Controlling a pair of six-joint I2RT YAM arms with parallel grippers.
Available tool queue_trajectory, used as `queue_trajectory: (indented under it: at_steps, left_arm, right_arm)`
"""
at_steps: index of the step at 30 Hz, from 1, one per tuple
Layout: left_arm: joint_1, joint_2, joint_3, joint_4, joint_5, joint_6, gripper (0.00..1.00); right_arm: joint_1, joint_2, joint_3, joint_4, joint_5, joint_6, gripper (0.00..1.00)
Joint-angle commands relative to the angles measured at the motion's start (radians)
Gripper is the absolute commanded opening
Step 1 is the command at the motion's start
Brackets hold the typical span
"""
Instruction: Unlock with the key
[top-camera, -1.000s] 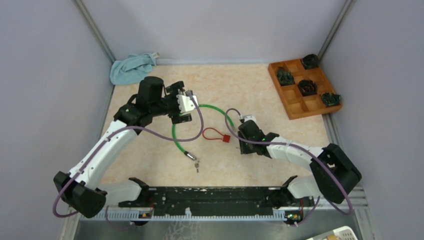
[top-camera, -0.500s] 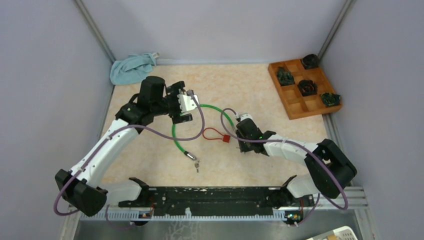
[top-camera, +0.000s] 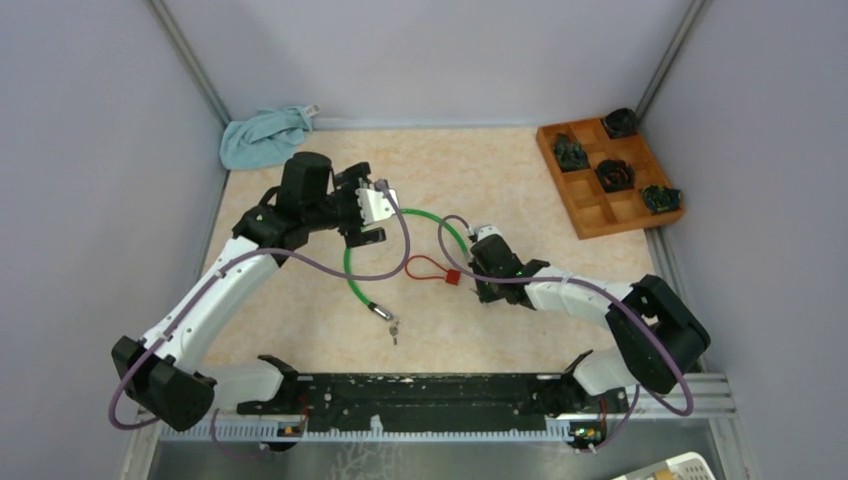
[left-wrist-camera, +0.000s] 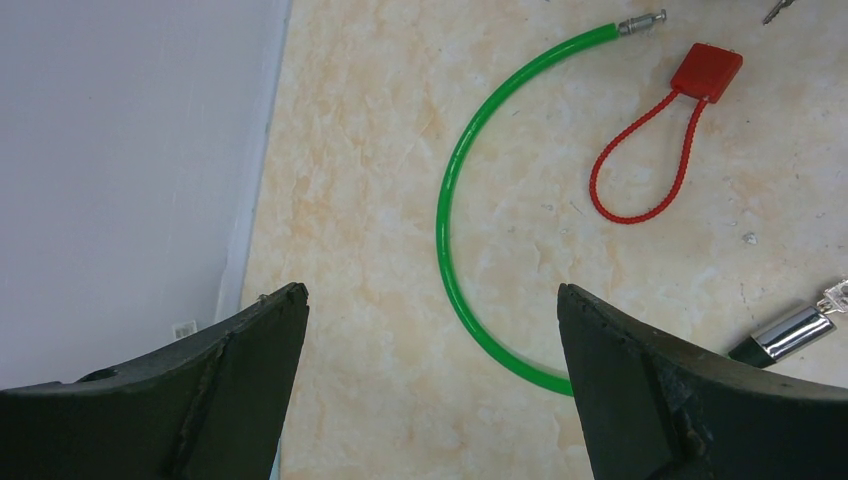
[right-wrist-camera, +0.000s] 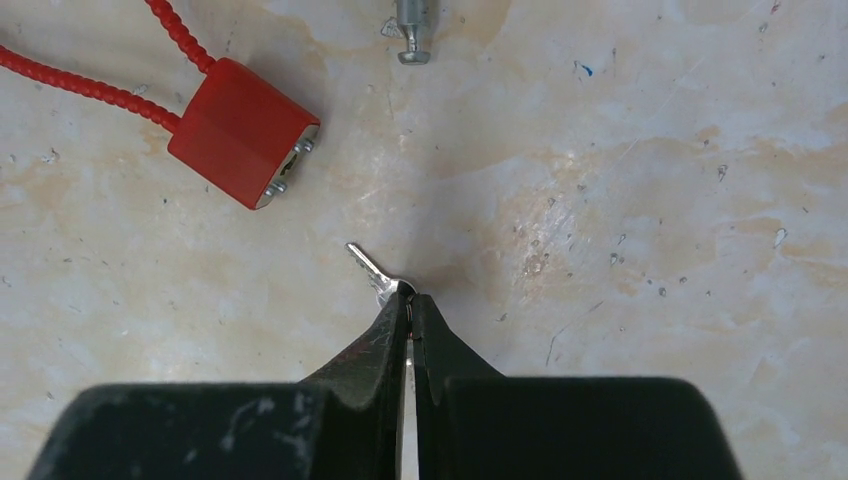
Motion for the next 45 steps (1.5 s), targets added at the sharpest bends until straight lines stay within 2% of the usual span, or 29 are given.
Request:
queue_trajectory:
  at_steps: [1, 6, 11, 20, 23, 25, 28, 32, 34, 37, 39, 41, 45]
  left_arm:
    - [0.002, 0.008, 0.018, 0.016, 0.016, -0.036, 0.99]
    - [0.003, -0.021, 0.006, 0.006, 0.075, -0.047, 0.99]
    - [0.002, -0.083, -0.056, -0.001, 0.159, 0.028, 0.99]
    - [-0.027, -0.163, -0.217, 0.034, 0.309, 0.104, 0.99]
    - [-0.157, -0.225, -0.336, 0.099, 0.240, 0.163, 0.99]
    - [-0.270, -0.253, -0.416, 0.194, 0.128, 0.202, 0.99]
    - [-0.376, -0.252, -0.495, 0.352, -0.039, 0.248, 0.99]
    - [-0.454, -0.211, -0.534, 0.547, -0.189, 0.328, 1.00]
    - [-0.471, -0.194, -0.533, 0.607, -0.222, 0.353, 0.96]
    - [-0.493, -0.175, -0.508, 0.609, -0.245, 0.358, 0.86]
    - [-0.512, -0.167, -0.487, 0.542, -0.230, 0.352, 0.82]
    - [-0.534, -0.175, -0.477, 0.458, -0.186, 0.323, 0.81]
    - [-0.574, -0.177, -0.504, 0.490, -0.226, 0.217, 0.81]
  right_arm:
    - [0.008, -0.033, 0.008, -0.003, -0.016, 0.009, 0.00]
    - [0.008, -0.101, -0.040, 0.072, -0.072, 0.029, 0.00]
    - [0.008, -0.218, -0.096, 0.163, -0.147, 0.050, 0.00]
    - [0.008, -0.326, -0.046, 0.133, -0.276, 0.126, 0.00]
    - [0.007, -0.363, -0.015, 0.126, -0.323, 0.159, 0.00]
    - [0.008, -0.376, 0.005, 0.125, -0.352, 0.185, 0.00]
    - [0.009, -0.402, 0.021, 0.143, -0.392, 0.231, 0.00]
    - [0.011, -0.430, 0.028, 0.178, -0.428, 0.288, 0.00]
    - [0.011, -0.432, 0.035, 0.186, -0.443, 0.302, 0.00]
    - [0.012, -0.441, 0.039, 0.204, -0.451, 0.322, 0.00]
    - [0.012, -0.441, 0.042, 0.211, -0.452, 0.331, 0.00]
    - [0.012, -0.433, 0.051, 0.209, -0.458, 0.335, 0.00]
    - [0.012, -0.433, 0.063, 0.209, -0.452, 0.348, 0.00]
